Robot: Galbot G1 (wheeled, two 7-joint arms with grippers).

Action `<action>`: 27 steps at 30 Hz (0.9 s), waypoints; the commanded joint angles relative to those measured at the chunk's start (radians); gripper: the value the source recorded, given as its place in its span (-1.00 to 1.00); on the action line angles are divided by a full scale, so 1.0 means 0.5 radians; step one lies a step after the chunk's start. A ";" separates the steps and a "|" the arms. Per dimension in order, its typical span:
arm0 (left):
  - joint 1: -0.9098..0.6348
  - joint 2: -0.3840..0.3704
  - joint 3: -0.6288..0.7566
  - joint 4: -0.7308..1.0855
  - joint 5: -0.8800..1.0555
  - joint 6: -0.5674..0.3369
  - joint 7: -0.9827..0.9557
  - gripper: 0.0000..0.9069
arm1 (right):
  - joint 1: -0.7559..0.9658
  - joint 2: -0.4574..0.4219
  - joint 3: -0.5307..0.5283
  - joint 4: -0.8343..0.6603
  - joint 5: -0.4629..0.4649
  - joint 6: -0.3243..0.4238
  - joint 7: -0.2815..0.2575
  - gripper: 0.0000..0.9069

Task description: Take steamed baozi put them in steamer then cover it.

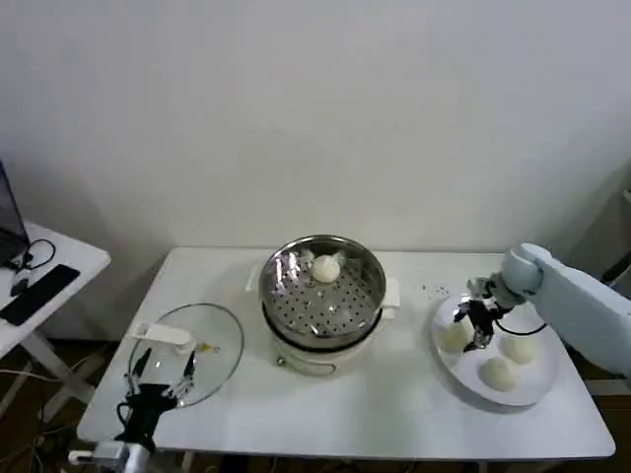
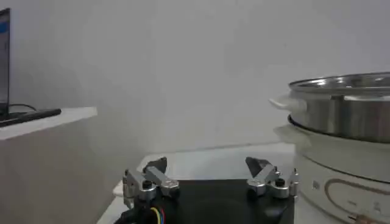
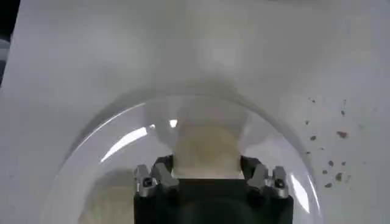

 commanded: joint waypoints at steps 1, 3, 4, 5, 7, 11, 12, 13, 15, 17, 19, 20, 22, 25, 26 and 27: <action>-0.001 0.004 0.015 -0.016 -0.003 0.003 0.008 1.00 | 0.594 -0.083 -0.464 0.067 0.574 -0.160 0.012 0.71; 0.000 0.009 0.026 -0.025 -0.001 0.010 0.003 1.00 | 0.805 -0.075 -0.645 0.083 0.782 -0.200 0.013 0.71; 0.000 0.012 0.033 -0.027 0.002 0.010 -0.002 1.00 | 0.923 -0.063 -0.735 0.092 0.860 -0.213 0.014 0.71; 0.003 0.016 0.043 -0.028 0.008 0.009 -0.007 1.00 | 1.027 -0.047 -0.848 0.099 0.990 -0.247 0.018 0.71; 0.007 0.020 0.054 -0.029 0.018 0.005 -0.009 1.00 | 1.226 0.008 -1.018 0.104 1.113 -0.267 0.016 0.71; 0.010 0.024 0.072 -0.027 0.018 -0.001 0.001 1.00 | 1.469 0.153 -1.201 0.106 1.384 -0.305 0.027 0.71; 0.010 0.025 0.076 -0.031 0.018 -0.001 0.004 1.00 | 1.521 0.221 -1.247 0.115 1.459 -0.318 0.045 0.71; 0.009 0.025 0.080 -0.034 0.018 0.000 0.005 1.00 | 1.534 0.248 -1.266 0.117 1.475 -0.322 0.048 0.71; 0.003 0.022 0.086 -0.040 0.026 0.002 0.010 1.00 | 1.547 0.338 -1.272 0.120 1.539 -0.343 0.063 0.71; 0.003 0.020 0.093 -0.044 0.030 0.001 0.011 1.00 | 1.540 0.427 -1.275 0.124 1.596 -0.365 0.085 0.71; 0.005 0.020 0.097 -0.046 0.031 -0.002 0.013 1.00 | 1.521 0.540 -1.277 0.116 1.620 -0.382 0.099 0.71; 0.006 0.020 0.098 -0.046 0.031 -0.002 0.013 1.00 | 1.516 0.551 -1.277 0.111 1.622 -0.383 0.099 0.71; 0.010 0.022 0.098 -0.045 0.031 -0.006 0.012 1.00 | 1.461 0.698 -1.263 0.071 1.641 -0.392 0.116 0.71; 0.022 0.024 0.091 -0.053 0.023 -0.012 0.013 1.00 | 1.404 0.836 -1.245 0.024 1.667 -0.402 0.128 0.71; 0.028 0.028 0.085 -0.055 0.020 -0.012 0.017 1.00 | 1.393 0.904 -1.247 0.007 1.671 -0.403 0.128 0.71; 0.038 0.034 0.080 -0.062 0.017 -0.011 0.017 1.00 | 1.376 0.956 -1.248 -0.018 1.671 -0.403 0.127 0.71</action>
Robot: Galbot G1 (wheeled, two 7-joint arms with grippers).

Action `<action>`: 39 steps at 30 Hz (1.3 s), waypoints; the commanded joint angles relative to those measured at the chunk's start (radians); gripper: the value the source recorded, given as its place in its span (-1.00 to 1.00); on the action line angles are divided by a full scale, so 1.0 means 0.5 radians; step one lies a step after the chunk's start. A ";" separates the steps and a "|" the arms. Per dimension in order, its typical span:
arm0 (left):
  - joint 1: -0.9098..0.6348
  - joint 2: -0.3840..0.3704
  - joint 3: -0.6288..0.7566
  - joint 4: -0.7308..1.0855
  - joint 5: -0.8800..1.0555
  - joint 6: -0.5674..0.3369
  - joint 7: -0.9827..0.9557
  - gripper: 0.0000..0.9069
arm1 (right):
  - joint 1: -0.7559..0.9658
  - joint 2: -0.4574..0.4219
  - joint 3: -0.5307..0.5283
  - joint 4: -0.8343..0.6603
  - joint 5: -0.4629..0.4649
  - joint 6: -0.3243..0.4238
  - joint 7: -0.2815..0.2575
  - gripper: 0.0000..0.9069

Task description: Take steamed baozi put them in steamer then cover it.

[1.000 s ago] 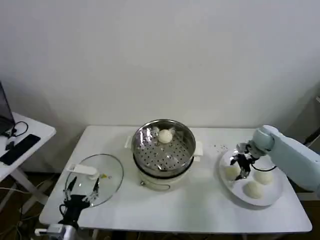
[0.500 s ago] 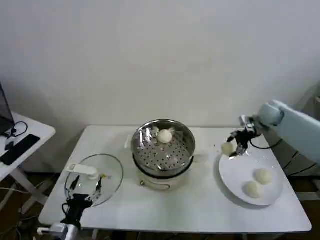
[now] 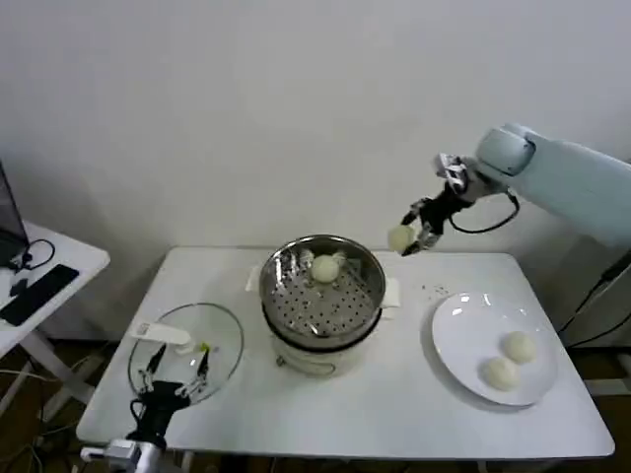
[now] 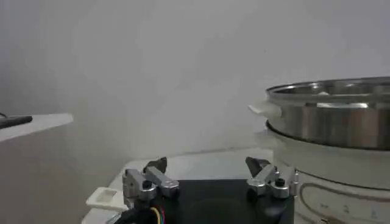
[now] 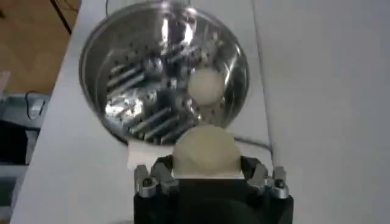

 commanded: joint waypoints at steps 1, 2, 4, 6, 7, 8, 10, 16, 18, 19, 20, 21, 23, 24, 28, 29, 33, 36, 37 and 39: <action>0.029 0.018 -0.017 -0.019 -0.012 0.001 0.004 1.00 | 0.086 0.466 -0.141 -0.103 0.237 -0.045 0.027 0.71; 0.035 0.023 -0.024 -0.024 -0.014 0.001 0.007 1.00 | 0.053 0.527 -0.139 -0.147 0.229 -0.041 0.024 0.71; 0.039 0.030 -0.030 -0.027 -0.017 0.000 0.008 1.00 | 0.001 0.604 -0.127 -0.187 0.224 -0.038 0.026 0.71; 0.036 0.028 -0.035 -0.025 -0.018 0.002 0.008 1.00 | -0.061 0.653 -0.112 -0.215 0.223 -0.039 0.034 0.71; 0.033 0.027 -0.035 -0.024 -0.019 0.001 0.008 1.00 | -0.096 0.696 -0.110 -0.235 0.217 -0.040 0.035 0.71; 0.028 0.022 -0.036 -0.023 -0.016 0.004 0.008 1.00 | -0.142 0.728 -0.105 -0.258 0.188 -0.038 0.035 0.69; 0.027 0.020 -0.032 -0.024 -0.014 0.006 0.012 1.00 | -0.196 0.766 -0.094 -0.288 0.169 -0.031 0.036 0.71; 0.023 0.010 -0.027 -0.021 -0.004 0.008 0.016 1.00 | -0.344 0.856 -0.065 -0.382 0.088 -0.016 0.034 0.71; 0.023 0.010 -0.028 -0.017 -0.006 0.007 0.016 1.00 | -0.364 0.860 -0.064 -0.392 0.064 -0.012 0.034 0.71; 0.022 0.011 -0.029 -0.014 -0.007 0.006 0.016 1.00 | -0.388 0.865 -0.062 -0.406 0.039 -0.003 0.034 0.71; 0.022 0.012 -0.031 -0.011 -0.009 0.005 0.016 1.00 | -0.393 0.865 -0.059 -0.409 0.036 -0.003 0.033 0.71; 0.022 0.013 -0.031 -0.008 -0.010 0.005 0.014 1.00 | -0.411 0.866 -0.052 -0.422 0.013 0.001 0.032 0.71; 0.020 0.014 -0.034 0.001 -0.013 0.003 0.012 1.00 | -0.429 0.871 -0.046 -0.444 -0.017 0.007 0.030 0.71; 0.017 0.013 -0.036 0.007 -0.016 0.001 0.009 1.00 | -0.439 0.874 -0.045 -0.457 -0.036 0.013 0.029 0.71; 0.012 0.004 -0.042 0.022 -0.035 0.001 0.003 1.00 | -0.469 0.891 -0.038 -0.491 -0.084 0.024 0.027 0.71; 0.013 0.004 -0.042 0.025 -0.035 0.000 0.003 1.00 | -0.474 0.896 -0.036 -0.501 -0.090 0.029 0.028 0.71; 0.013 0.001 -0.040 0.029 -0.034 -0.003 0.003 1.00 | -0.479 0.903 -0.034 -0.526 -0.121 0.042 0.023 0.71; 0.009 -0.008 -0.036 0.035 -0.035 -0.004 0.002 1.00 | -0.484 0.908 -0.031 -0.551 -0.151 0.055 0.016 0.71; 0.009 -0.009 -0.034 0.036 -0.035 -0.004 0.002 1.00 | -0.483 0.907 -0.031 -0.550 -0.153 0.054 0.016 0.71; 0.007 -0.012 -0.032 0.036 -0.034 -0.003 0.002 1.00 | -0.483 0.907 -0.031 -0.541 -0.151 0.054 0.016 0.71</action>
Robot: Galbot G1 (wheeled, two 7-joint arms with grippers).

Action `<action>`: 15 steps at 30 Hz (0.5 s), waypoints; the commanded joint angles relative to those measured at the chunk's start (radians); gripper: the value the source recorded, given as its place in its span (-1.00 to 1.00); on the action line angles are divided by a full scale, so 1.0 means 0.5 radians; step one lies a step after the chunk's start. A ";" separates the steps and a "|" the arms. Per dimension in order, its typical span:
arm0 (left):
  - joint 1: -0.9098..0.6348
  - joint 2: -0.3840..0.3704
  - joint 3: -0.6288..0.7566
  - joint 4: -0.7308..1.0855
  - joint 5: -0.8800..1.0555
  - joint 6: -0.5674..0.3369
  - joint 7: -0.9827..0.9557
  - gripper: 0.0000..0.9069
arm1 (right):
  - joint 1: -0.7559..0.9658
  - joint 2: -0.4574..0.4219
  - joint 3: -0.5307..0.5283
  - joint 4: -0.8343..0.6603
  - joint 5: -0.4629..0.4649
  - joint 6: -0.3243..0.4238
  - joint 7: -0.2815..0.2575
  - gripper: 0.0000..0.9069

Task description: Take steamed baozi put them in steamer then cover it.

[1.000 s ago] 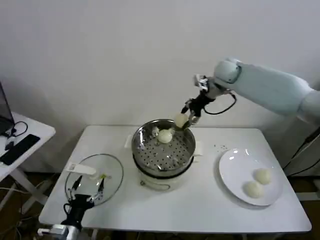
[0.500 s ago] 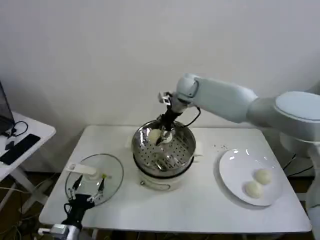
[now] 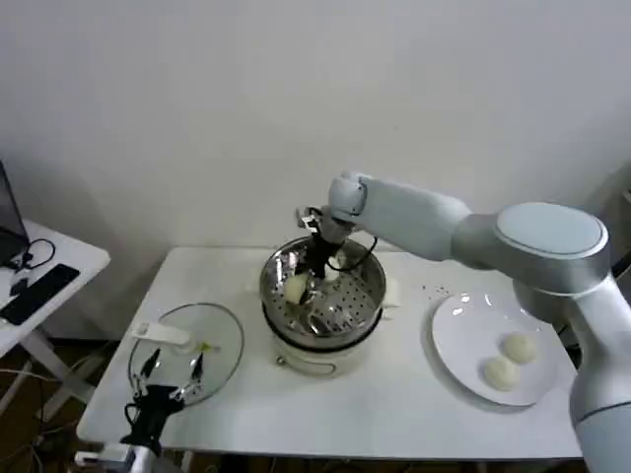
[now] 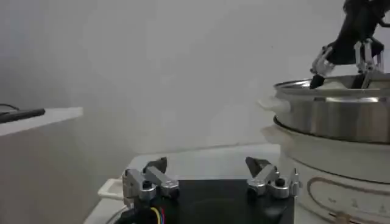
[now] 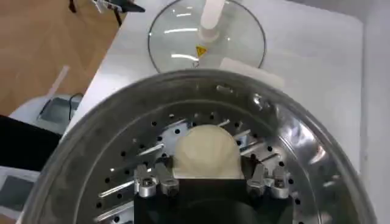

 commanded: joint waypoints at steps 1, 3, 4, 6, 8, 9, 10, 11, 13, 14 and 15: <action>-0.006 -0.007 0.007 0.006 -0.002 0.000 -0.001 1.00 | -0.042 0.038 0.004 -0.046 -0.055 0.008 0.000 0.71; -0.009 -0.008 0.007 0.007 -0.002 0.001 -0.001 1.00 | -0.046 0.042 0.008 -0.045 -0.058 0.008 0.000 0.71; -0.010 -0.007 0.007 0.006 -0.002 0.002 -0.001 1.00 | -0.048 0.045 0.012 -0.049 -0.059 0.007 0.002 0.71; -0.012 -0.005 0.007 0.007 -0.001 0.002 -0.001 1.00 | -0.048 0.051 0.015 -0.055 -0.059 0.008 0.002 0.73; -0.014 -0.006 0.007 0.007 -0.001 0.002 -0.001 1.00 | -0.048 0.053 0.015 -0.054 -0.060 0.008 0.002 0.82; -0.015 -0.007 0.007 0.009 -0.001 0.002 -0.001 1.00 | -0.049 0.053 0.015 -0.054 -0.064 0.011 0.003 1.00; -0.015 -0.007 0.008 0.010 -0.001 0.002 -0.001 1.00 | -0.050 0.053 0.015 -0.052 -0.064 0.011 0.006 1.00; -0.015 -0.008 0.008 0.010 -0.001 0.001 -0.001 1.00 | -0.051 0.052 0.015 -0.051 -0.067 0.013 0.009 1.00; -0.014 -0.008 0.008 0.010 -0.001 0.000 -0.001 1.00 | -0.051 0.049 0.014 -0.050 -0.082 0.022 0.007 1.00; -0.014 -0.008 0.007 0.010 -0.002 0.001 -0.002 1.00 | -0.050 0.048 0.014 -0.048 -0.088 0.024 0.005 1.00; -0.014 -0.008 0.007 0.011 -0.002 0.000 -0.002 1.00 | -0.049 0.046 0.013 -0.044 -0.090 0.027 0.003 1.00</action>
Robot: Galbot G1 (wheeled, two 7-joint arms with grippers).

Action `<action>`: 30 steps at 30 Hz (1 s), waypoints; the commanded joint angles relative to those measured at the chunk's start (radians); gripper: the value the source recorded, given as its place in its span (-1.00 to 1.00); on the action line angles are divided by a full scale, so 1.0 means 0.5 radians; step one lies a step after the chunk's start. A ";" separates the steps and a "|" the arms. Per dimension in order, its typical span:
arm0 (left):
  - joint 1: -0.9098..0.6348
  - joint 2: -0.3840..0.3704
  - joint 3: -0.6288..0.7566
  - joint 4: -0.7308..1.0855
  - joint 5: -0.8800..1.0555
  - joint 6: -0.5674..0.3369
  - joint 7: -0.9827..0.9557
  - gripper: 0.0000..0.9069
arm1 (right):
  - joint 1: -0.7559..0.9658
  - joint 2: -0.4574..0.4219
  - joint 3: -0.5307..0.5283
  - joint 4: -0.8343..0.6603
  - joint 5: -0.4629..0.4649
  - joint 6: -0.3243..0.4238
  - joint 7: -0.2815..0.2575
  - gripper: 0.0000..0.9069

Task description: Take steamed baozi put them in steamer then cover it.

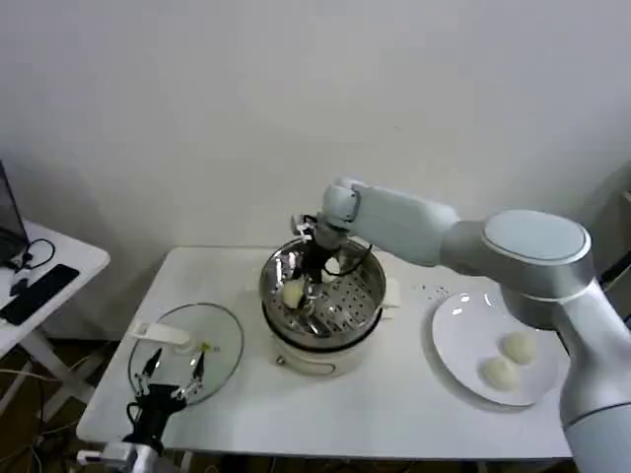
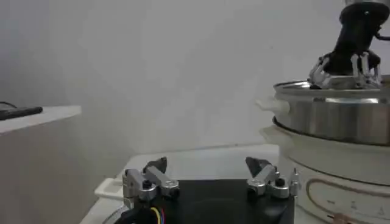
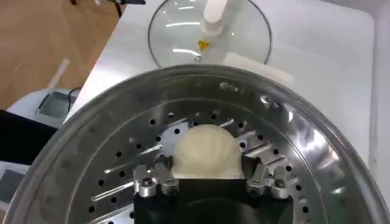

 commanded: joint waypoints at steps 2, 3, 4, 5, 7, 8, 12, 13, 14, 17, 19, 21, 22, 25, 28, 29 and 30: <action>0.000 0.001 -0.002 0.004 -0.004 -0.002 -0.001 1.00 | -0.008 0.006 0.000 0.000 -0.018 0.006 -0.002 1.00; 0.000 0.000 -0.002 0.006 -0.005 -0.004 -0.002 1.00 | -0.006 0.002 0.002 0.003 -0.018 0.012 -0.005 1.00; 0.000 0.000 -0.003 0.007 -0.006 -0.003 -0.003 1.00 | -0.003 0.000 0.003 0.010 -0.014 0.013 -0.007 1.00; 0.001 -0.003 -0.002 0.006 -0.012 -0.002 -0.004 1.00 | 0.010 -0.011 0.006 0.030 -0.006 0.011 -0.009 1.00; 0.001 -0.004 0.000 0.006 -0.012 -0.003 -0.005 1.00 | 0.052 -0.037 0.002 0.064 0.018 0.009 -0.016 1.00; 0.000 -0.003 0.001 0.005 -0.012 -0.003 -0.005 1.00 | 0.071 -0.053 -0.002 0.096 0.033 0.009 -0.020 1.00; -0.007 -0.004 0.008 -0.001 -0.009 0.005 -0.004 1.00 | 0.241 -0.173 -0.052 0.257 0.149 0.004 -0.033 1.00; -0.009 -0.004 0.010 -0.003 -0.008 0.008 -0.004 1.00 | 0.294 -0.212 -0.077 0.308 0.179 0.003 -0.036 1.00; -0.011 -0.004 0.012 -0.004 -0.007 0.009 -0.004 1.00 | 0.357 -0.254 -0.094 0.372 0.201 0.003 -0.037 1.00; -0.018 -0.002 0.021 -0.004 -0.002 0.015 -0.004 1.00 | 0.523 -0.422 -0.145 0.542 0.243 0.008 -0.055 1.00; -0.023 -0.002 0.025 -0.005 0.003 0.019 -0.004 1.00 | 0.618 -0.566 -0.186 0.661 0.267 0.009 -0.062 1.00; -0.028 0.002 0.029 -0.006 0.006 0.023 -0.004 1.00 | 0.713 -0.725 -0.225 0.772 0.278 0.009 -0.069 1.00; -0.030 0.003 0.031 -0.005 0.007 0.026 -0.003 1.00 | 0.750 -0.808 -0.248 0.821 0.277 0.010 -0.076 1.00; -0.033 0.014 0.040 -0.006 0.018 0.038 -0.001 1.00 | 0.836 -1.048 -0.279 0.950 0.020 0.074 -0.120 1.00; -0.035 0.024 0.049 -0.004 0.008 0.048 -0.001 1.00 | 0.873 -1.258 -0.283 1.019 -0.221 0.142 -0.160 1.00; -0.040 0.025 0.051 0.001 0.014 0.048 0.000 1.00 | 0.874 -1.312 -0.285 1.040 -0.259 0.151 -0.167 1.00; -0.043 0.025 0.052 0.003 0.022 0.048 -0.001 1.00 | 0.871 -1.368 -0.289 1.079 -0.298 0.167 -0.173 1.00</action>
